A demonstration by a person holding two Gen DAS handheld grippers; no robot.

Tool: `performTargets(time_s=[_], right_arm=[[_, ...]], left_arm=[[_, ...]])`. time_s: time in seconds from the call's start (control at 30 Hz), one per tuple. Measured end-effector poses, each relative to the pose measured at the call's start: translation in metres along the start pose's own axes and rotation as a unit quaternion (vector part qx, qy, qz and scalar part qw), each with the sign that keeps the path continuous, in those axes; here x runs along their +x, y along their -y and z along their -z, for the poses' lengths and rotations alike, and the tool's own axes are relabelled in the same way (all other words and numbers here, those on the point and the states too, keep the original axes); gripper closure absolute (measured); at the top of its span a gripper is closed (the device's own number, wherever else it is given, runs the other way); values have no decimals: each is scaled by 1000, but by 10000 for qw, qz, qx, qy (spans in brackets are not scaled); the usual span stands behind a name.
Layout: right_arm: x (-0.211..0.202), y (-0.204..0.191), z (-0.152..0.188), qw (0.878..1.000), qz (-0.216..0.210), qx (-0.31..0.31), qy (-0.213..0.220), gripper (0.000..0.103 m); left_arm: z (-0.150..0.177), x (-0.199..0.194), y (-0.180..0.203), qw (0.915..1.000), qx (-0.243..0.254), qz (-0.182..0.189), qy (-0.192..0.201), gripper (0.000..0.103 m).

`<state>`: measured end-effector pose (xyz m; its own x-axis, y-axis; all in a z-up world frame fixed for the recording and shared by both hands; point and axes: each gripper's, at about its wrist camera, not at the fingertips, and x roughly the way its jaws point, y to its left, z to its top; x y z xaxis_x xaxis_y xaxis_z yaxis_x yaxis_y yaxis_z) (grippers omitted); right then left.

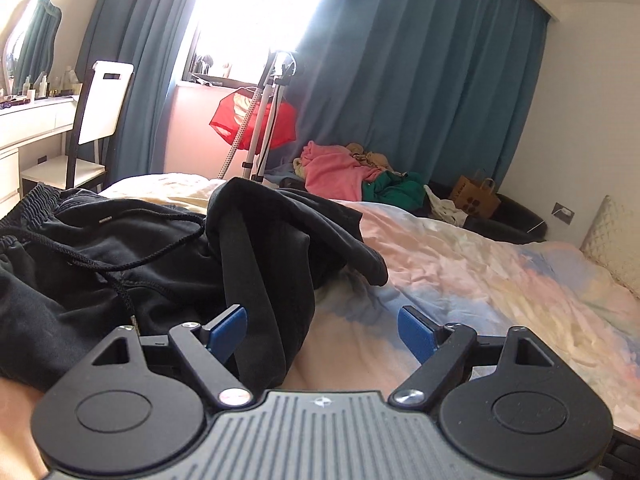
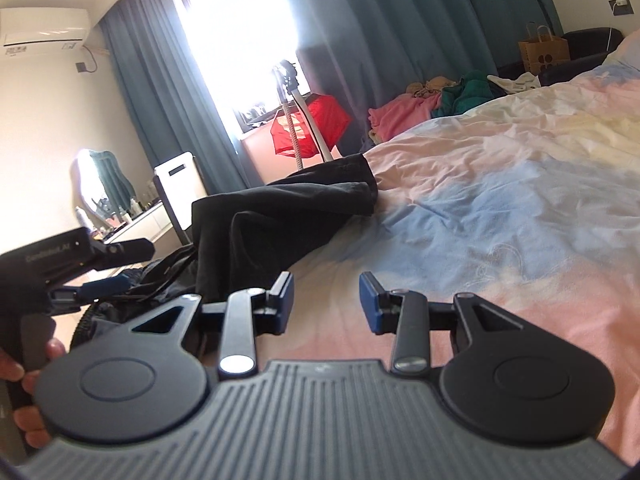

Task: Fold clothes

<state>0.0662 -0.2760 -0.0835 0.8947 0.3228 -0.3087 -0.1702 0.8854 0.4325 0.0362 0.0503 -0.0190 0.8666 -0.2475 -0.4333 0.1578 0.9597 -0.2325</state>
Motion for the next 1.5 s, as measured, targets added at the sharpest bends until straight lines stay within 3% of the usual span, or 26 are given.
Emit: performTargets(time_s=[0.27,0.47,0.57,0.63,0.87,0.93,1.0,1.13,1.3,1.37,1.47,1.5], right_arm=[[12,9,0,9969,-226,658,-360,63],[55,33,-30,9814,-574,1685,-717,58],[99,39,-42,9681,-867,2195,-845,50],[132,43,-45,9591,-950,2532,-842,49],[261,61,-54,9241,-845,3664,-678,47],[293,61,-63,9296,-652,3568,-657,51],[320,55,-80,9451,-420,3187,-591,94],[350,32,-135,9759,-257,2162,-171,97],[373,2,-217,9936,-121,1016,474,98],[382,1,-228,9961,247,707,460,96],[386,22,-219,9948,472,896,138,92],[381,30,-212,9936,472,1019,97,84]], left_arm=[[2,0,-1,9991,237,-239,242,19],[-9,4,-10,9977,108,-423,510,18],[-12,6,-19,9971,4,-521,559,17],[-14,8,-26,9968,-124,-555,555,16],[-10,35,-54,9943,-738,-730,247,16],[-8,42,-63,9926,-945,-756,127,16],[-6,48,-71,9904,-1140,-773,64,16],[-1,60,-84,9869,-1403,-788,-63,16],[4,72,-89,9858,-1475,-785,-188,16],[6,74,-90,9856,-1485,-776,-217,16],[7,74,-89,9857,-1502,-732,-228,16],[7,73,-88,9856,-1509,-723,-223,16]])
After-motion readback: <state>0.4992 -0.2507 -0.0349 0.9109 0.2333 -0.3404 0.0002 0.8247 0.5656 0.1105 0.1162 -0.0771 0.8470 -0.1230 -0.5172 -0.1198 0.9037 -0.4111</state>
